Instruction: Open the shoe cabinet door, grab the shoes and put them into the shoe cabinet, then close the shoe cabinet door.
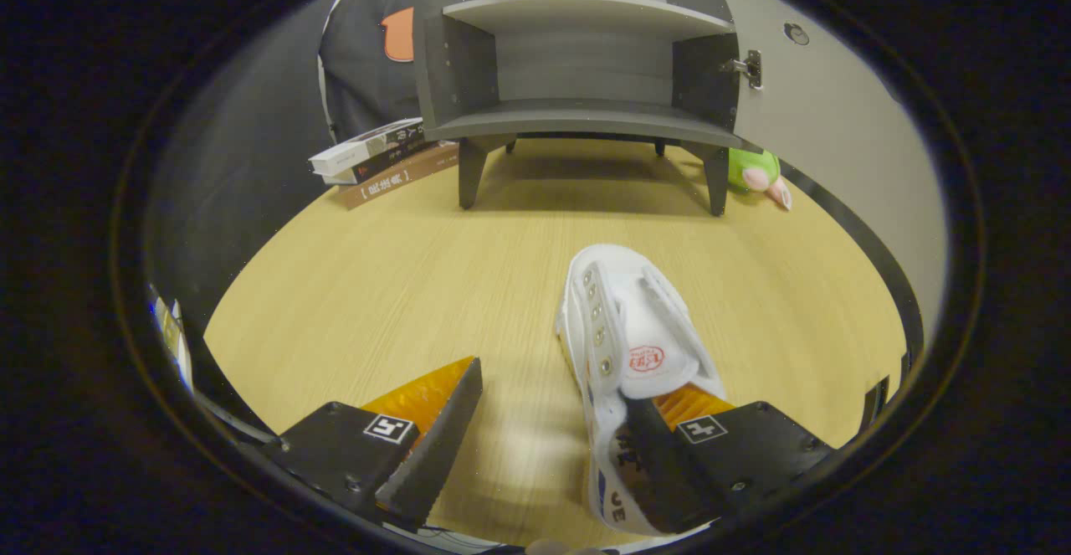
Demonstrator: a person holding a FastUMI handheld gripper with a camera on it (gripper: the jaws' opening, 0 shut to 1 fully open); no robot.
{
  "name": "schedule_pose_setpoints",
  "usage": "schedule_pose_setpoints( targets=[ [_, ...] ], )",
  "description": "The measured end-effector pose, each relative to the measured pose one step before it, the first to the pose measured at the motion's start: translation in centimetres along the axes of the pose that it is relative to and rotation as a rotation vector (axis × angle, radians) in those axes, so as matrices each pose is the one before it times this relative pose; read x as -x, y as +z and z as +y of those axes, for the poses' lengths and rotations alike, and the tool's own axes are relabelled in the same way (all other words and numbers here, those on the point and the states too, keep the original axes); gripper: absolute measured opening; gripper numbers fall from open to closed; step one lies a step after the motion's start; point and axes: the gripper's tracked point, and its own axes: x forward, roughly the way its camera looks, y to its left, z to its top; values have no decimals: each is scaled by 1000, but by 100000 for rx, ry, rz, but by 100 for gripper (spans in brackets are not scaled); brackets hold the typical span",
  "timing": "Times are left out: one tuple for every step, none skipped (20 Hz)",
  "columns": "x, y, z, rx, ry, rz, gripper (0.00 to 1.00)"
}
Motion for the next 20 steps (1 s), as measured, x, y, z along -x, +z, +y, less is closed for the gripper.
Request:
schedule_pose_setpoints(
  targets=[
    [-366,339,-81,324,59,-1254,99],
    [-359,148,78,-61,1237,-624,99],
    [-332,119,167,-460,1334,207,99],
    [-333,248,-3,-653,706,-164,99],
    [-272,300,35,-403,380,-176,99],
    [-76,97,-28,276,-427,73,99],
    [26,-2,-104,-256,109,245,96],
    [-94,35,-111,-323,379,295,90],
    [-105,-23,-447,-739,-778,480,82],
    [6,-142,-642,-1356,-1314,359,73],
    [47,97,-730,-2000,-1958,-248,55],
    [28,138,-388,-2851,-633,-298,36],
    [544,-408,101,453,678,1396,17],
    [-493,187,72,1453,-364,423,16],
    [121,105,76,1933,-1122,309,14],
    [200,151,35,1037,-514,-201,13],
    [278,180,217,33,505,-172,12],
    [383,41,233,-703,1244,-101,11],
    [359,429,259,-430,701,-1287,12],
    [751,321,126,1166,-465,-976,11]
  ],
)
